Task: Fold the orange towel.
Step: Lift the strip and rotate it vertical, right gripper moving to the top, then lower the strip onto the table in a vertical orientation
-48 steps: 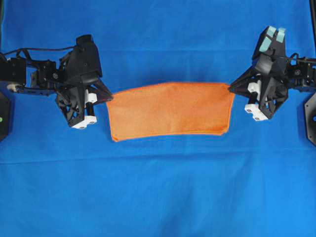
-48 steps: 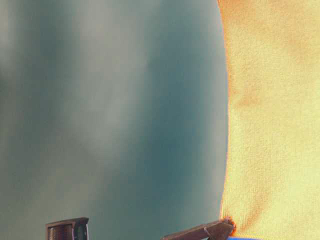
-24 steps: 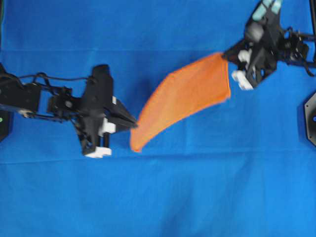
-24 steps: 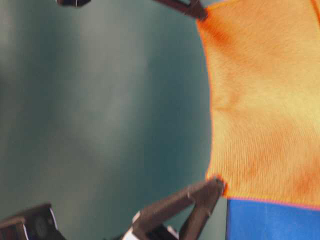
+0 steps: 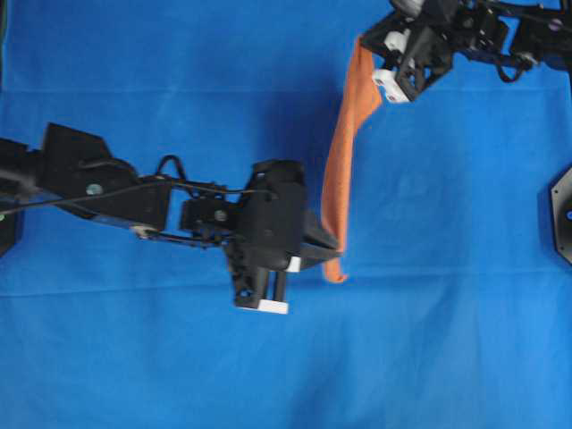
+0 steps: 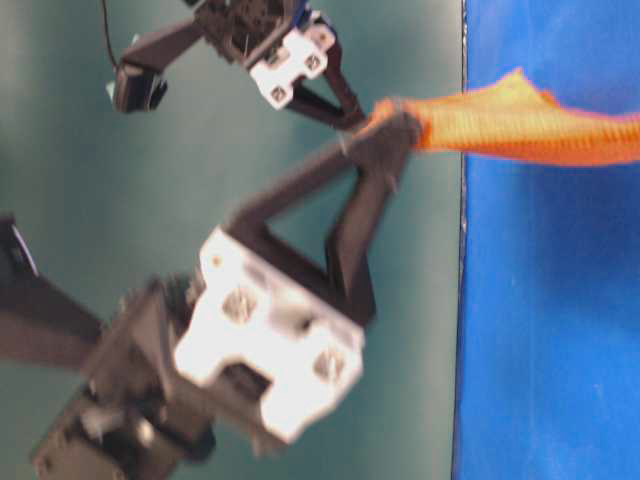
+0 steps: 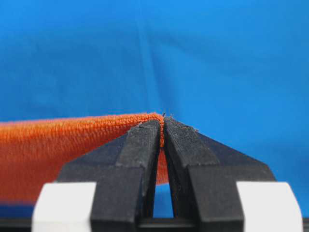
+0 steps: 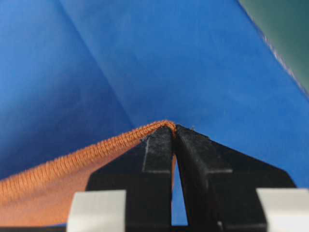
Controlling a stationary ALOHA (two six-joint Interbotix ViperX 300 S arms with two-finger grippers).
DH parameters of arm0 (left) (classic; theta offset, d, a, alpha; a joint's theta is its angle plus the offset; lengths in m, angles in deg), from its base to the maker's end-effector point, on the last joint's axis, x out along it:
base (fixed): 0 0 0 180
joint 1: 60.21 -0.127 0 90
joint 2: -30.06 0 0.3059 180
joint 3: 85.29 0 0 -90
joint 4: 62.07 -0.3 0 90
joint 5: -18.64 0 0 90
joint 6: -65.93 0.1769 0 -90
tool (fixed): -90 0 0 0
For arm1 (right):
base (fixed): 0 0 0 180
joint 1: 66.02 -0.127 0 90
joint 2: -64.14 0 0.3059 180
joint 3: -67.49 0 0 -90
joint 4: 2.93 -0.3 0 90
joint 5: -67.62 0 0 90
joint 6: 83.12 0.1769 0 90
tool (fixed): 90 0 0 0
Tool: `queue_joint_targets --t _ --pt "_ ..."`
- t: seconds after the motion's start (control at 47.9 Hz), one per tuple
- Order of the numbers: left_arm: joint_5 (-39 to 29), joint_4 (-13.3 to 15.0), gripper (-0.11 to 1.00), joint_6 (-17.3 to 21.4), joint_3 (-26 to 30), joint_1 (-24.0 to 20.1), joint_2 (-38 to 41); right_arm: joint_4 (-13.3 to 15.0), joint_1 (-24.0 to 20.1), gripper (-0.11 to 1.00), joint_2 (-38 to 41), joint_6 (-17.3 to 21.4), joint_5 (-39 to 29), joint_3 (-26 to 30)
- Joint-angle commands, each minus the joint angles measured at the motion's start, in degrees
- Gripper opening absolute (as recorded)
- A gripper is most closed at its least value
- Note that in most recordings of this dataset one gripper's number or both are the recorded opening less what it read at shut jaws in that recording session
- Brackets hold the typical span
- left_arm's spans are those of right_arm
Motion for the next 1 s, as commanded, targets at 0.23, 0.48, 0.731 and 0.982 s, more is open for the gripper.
queue_joint_targets --t 0.23,0.48,0.731,0.982 --pt "-1.14 0.0 0.02 2.2 7.73 1.58 3.6 1.67 2.02 0.04 2.2 -0.09 0.53 5.36" --pt "-0.7 0.0 0.02 2.2 8.09 1.58 3.87 1.76 2.64 0.04 0.44 0.0 0.44 3.87" --pt "0.44 -0.09 0.02 4.75 13.1 1.58 7.21 1.76 3.16 0.04 -4.92 0.18 0.18 -0.18" --pt "0.09 -0.09 0.02 7.82 22.85 1.58 14.06 1.67 4.13 0.04 -11.95 0.26 -0.53 -6.68"
